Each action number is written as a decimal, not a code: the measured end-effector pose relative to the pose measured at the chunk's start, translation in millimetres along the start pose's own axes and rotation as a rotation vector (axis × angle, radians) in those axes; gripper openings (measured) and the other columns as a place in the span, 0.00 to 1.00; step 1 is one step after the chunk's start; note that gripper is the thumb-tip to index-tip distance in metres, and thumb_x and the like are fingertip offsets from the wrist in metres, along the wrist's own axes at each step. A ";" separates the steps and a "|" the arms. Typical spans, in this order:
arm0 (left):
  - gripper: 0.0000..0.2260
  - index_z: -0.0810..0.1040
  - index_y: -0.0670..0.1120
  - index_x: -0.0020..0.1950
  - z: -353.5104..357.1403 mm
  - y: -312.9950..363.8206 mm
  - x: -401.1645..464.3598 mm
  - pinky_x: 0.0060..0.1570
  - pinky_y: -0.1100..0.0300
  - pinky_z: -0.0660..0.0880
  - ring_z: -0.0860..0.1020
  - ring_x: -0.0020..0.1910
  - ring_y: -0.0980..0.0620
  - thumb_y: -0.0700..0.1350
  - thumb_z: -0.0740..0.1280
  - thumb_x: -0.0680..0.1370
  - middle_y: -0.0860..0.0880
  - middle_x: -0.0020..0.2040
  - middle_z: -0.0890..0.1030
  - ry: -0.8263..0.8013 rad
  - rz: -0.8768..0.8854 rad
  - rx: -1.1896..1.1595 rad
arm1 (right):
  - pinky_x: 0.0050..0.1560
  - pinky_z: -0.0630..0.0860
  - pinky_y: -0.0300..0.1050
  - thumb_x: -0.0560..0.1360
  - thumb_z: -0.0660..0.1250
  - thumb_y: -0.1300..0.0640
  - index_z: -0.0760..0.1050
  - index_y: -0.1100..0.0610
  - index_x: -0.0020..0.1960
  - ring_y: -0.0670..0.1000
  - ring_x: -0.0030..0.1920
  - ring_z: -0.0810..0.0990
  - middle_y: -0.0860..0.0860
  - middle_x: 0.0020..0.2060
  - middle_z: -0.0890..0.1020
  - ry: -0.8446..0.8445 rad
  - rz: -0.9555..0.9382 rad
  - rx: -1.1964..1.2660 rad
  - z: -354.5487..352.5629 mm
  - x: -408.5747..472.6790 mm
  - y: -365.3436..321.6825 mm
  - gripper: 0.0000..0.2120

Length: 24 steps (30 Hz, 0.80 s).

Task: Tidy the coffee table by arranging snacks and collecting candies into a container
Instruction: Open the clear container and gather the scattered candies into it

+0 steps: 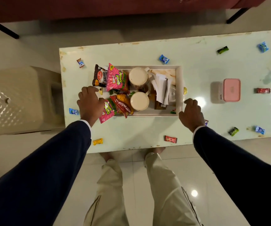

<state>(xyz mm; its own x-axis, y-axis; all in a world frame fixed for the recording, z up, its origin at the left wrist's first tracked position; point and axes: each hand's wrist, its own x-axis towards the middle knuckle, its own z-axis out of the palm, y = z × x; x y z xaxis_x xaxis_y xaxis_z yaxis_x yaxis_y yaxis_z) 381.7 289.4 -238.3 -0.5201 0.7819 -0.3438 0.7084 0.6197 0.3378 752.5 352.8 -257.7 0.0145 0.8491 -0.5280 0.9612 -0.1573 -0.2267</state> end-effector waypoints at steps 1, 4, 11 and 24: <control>0.15 0.75 0.46 0.62 -6.0 3.0 -8.9 0.57 0.42 0.71 0.73 0.62 0.40 0.41 0.70 0.76 0.43 0.62 0.75 0.007 0.057 -0.031 | 0.49 0.70 0.52 0.75 0.66 0.62 0.67 0.59 0.68 0.63 0.60 0.74 0.58 0.63 0.72 -0.017 -0.002 -0.001 -0.7 -13.3 -1.9 0.22; 0.12 0.77 0.46 0.58 -18.4 17.9 -35.7 0.54 0.45 0.73 0.76 0.58 0.43 0.39 0.69 0.76 0.44 0.58 0.76 -0.084 0.252 -0.148 | 0.46 0.68 0.49 0.75 0.65 0.62 0.69 0.58 0.67 0.61 0.59 0.76 0.57 0.62 0.74 -0.039 -0.059 -0.067 -3.9 -50.8 -8.0 0.21; 0.12 0.79 0.45 0.55 -5.6 77.4 -87.0 0.54 0.47 0.76 0.78 0.50 0.50 0.33 0.63 0.76 0.46 0.53 0.78 -0.492 0.530 -0.354 | 0.53 0.70 0.52 0.73 0.65 0.63 0.71 0.57 0.66 0.62 0.60 0.75 0.57 0.62 0.74 0.010 -0.009 -0.059 -40.6 -86.1 4.2 0.21; 0.09 0.79 0.47 0.61 156.3 225.8 -112.0 0.40 0.69 0.69 0.76 0.50 0.58 0.43 0.63 0.84 0.50 0.58 0.80 -0.737 0.218 -0.415 | 0.56 0.73 0.59 0.69 0.74 0.41 0.63 0.60 0.72 0.63 0.63 0.70 0.57 0.67 0.68 0.259 0.137 -0.053 -81.9 72.5 158.8 0.40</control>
<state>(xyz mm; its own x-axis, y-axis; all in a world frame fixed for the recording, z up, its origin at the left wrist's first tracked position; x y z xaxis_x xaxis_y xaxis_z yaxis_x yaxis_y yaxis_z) 674.5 331.2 -260.5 0.1492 0.7319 -0.6649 0.4502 0.5484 0.7047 928.8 430.7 -264.9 0.2087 0.9232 -0.3227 0.9583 -0.2589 -0.1209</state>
